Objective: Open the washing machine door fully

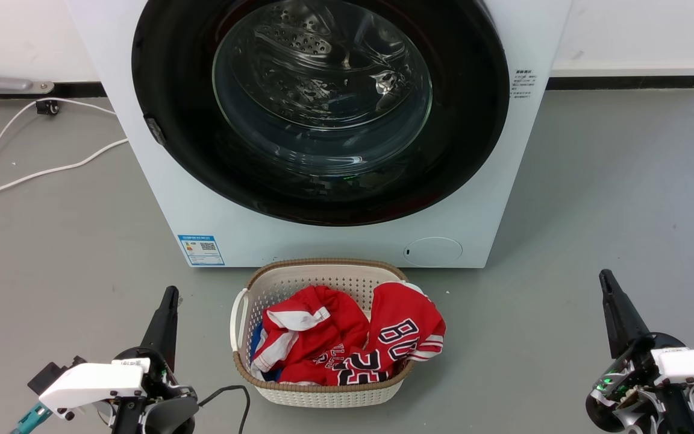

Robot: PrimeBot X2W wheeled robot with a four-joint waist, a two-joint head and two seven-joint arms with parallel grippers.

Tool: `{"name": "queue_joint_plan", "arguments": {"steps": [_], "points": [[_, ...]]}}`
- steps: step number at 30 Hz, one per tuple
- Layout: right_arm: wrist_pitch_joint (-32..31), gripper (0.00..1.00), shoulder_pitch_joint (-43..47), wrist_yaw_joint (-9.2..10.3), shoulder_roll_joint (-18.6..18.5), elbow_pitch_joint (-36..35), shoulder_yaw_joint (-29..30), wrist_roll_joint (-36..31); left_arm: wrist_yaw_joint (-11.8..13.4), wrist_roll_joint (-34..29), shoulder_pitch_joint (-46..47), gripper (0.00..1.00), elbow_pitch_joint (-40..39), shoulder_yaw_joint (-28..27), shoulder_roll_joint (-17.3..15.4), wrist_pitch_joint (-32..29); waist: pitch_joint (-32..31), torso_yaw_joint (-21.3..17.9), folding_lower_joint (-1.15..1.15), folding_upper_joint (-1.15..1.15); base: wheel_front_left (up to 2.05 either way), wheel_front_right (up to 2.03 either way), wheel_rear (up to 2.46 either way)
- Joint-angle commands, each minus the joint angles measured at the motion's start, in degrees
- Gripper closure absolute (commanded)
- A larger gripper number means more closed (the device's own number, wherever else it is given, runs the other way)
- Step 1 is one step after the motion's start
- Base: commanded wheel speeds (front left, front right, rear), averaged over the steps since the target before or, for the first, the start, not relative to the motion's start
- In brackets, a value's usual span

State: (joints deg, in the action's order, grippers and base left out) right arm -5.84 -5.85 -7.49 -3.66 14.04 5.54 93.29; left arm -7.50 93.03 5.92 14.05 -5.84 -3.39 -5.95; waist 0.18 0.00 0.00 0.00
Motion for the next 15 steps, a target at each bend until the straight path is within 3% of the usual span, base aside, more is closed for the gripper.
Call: {"name": "queue_joint_plan", "arguments": {"steps": [1,15], "points": [[-0.1,1.0,-0.7,0.0,0.1,0.1,0.1,-0.2,-0.2,-0.1,0.6,1.0,0.1,-0.2,0.0,-0.3,0.0,0.0,0.0,0.0,0.0,0.0,0.0],[-0.3,1.0,-0.7,0.0,0.3,0.1,0.3,-0.4,-0.2,-0.3,0.6,1.0,0.1,-0.3,0.1,-0.4,0.0,0.0,0.0,0.0,0.0,0.0,0.0]]}}
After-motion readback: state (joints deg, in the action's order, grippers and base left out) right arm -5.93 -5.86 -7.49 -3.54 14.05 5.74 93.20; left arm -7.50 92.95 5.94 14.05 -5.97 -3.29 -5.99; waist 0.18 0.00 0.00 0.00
